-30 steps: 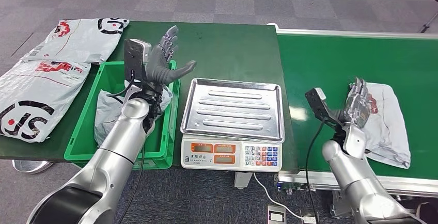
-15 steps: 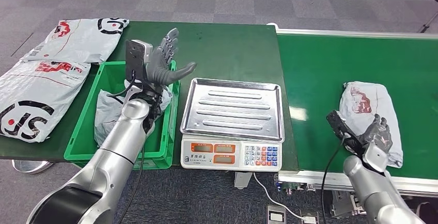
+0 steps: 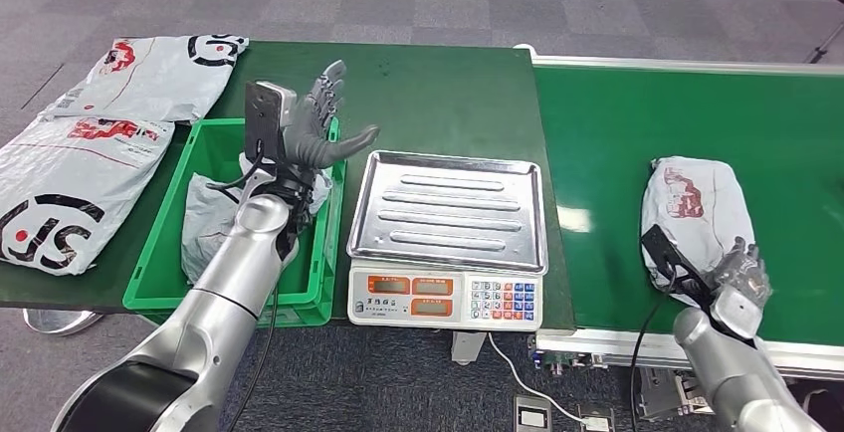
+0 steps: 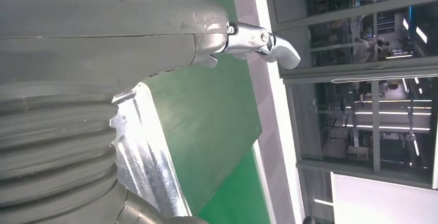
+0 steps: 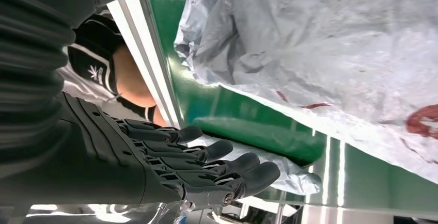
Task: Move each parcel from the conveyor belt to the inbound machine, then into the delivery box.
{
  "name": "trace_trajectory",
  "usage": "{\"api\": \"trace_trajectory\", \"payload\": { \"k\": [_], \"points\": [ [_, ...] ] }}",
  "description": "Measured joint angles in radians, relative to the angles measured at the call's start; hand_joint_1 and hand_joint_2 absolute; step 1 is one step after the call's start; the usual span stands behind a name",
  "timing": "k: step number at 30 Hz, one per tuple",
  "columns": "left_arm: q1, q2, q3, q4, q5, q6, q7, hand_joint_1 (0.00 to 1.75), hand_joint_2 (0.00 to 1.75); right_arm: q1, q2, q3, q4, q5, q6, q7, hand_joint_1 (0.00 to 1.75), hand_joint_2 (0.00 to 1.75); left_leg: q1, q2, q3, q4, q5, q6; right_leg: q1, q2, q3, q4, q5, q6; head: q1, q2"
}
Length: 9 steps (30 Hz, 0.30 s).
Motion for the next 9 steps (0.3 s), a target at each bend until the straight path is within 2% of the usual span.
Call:
{"api": "trace_trajectory", "payload": {
  "k": [9],
  "points": [
    [0.025,-0.014,-0.001,0.028,-0.025,0.026,-0.015,0.0,1.75,0.002,0.0,-0.015,0.0,0.031,0.039,0.009,0.0,1.75,0.0,0.0,0.0,0.0,0.0,0.0,0.0,0.0,0.0,0.0,0.0,0.0,0.0,0.0]
  ]
}}
